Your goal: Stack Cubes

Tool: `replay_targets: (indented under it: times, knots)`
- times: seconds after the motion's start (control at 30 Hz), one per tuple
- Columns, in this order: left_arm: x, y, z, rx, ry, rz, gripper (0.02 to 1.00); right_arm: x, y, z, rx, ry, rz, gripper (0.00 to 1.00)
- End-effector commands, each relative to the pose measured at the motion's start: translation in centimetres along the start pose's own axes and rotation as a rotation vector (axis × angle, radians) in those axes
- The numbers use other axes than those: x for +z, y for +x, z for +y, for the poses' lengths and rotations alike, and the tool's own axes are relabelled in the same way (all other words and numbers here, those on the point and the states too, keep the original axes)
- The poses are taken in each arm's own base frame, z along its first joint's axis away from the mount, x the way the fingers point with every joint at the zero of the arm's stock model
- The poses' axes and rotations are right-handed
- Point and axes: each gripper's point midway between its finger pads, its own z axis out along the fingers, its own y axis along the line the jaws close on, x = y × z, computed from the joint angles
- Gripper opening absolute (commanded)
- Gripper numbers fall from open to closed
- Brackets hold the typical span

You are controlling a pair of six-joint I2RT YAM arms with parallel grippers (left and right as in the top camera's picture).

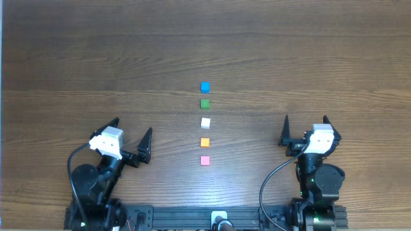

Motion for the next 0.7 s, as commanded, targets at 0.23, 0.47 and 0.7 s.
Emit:
replay_targets:
  times: [0.23, 0.47, 0.7]
  knots:
    - [0.0, 0.2, 0.3, -0.012, -0.012, 0.001, 1.0, 0.0, 0.1, -0.3, 0.004, 0.017, -0.002, 0.993]
    - [0.0, 0.1, -0.3, -0.087, 0.02, 0.001, 0.991, 0.0, 0.1, -0.3, 0.004, 0.017, -0.002, 0.991]
    - [-0.9, -2.7, -3.0, -0.154, 0.149, -0.019, 0.998, 0.0, 0.1, -0.3, 0.004, 0.017, -0.002, 0.993]
